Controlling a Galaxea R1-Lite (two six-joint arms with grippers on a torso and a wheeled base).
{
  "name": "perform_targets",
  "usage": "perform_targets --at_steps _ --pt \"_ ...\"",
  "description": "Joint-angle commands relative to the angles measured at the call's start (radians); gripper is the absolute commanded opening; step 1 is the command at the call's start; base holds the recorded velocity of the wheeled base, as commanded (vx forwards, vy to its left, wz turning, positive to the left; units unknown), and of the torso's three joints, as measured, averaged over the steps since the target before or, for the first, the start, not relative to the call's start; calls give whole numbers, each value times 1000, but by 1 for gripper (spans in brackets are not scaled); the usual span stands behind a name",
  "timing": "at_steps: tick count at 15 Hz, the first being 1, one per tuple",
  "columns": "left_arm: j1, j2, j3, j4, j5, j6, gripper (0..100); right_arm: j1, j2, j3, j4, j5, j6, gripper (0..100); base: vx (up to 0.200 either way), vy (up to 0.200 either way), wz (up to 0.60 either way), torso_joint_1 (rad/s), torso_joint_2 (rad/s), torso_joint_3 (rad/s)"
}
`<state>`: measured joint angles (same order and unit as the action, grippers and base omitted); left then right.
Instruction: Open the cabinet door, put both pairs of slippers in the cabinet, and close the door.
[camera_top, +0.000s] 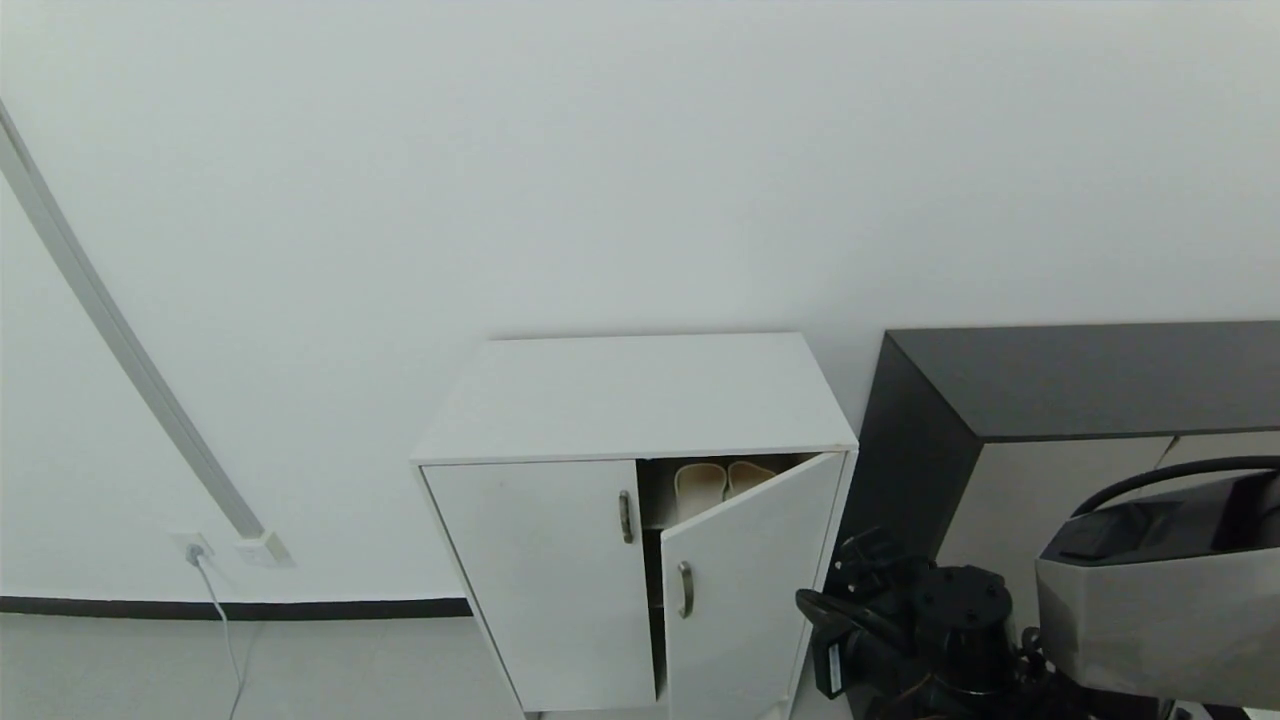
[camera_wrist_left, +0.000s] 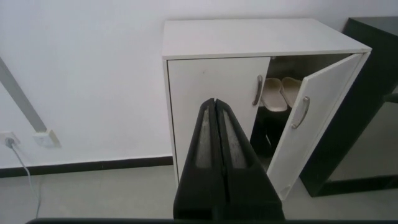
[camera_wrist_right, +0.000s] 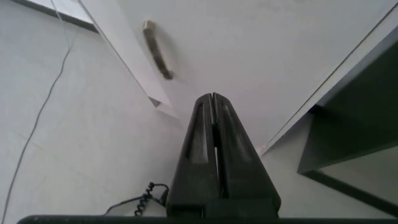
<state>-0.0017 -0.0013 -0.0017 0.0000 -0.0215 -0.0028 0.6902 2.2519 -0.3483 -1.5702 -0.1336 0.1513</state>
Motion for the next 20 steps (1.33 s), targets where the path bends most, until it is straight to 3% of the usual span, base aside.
perform_targets --at_steps 1,6,12,20 --pt "0 1 0 0 0 0 0 -8 60 -69 -1 0 -1 0 0 0 0 0 0 0" --pt "0 1 0 0 0 0 0 -46 153 -258 49 -1 -1 0 0 0 0 0 0 0" --pt "0 1 0 0 0 1 0 -70 187 -494 249 -1 -4 0 0 0 0 0 0 0" --pt "0 1 0 0 0 1 0 -93 232 -660 375 -3 -9 0 0 0 0 0 0 0"
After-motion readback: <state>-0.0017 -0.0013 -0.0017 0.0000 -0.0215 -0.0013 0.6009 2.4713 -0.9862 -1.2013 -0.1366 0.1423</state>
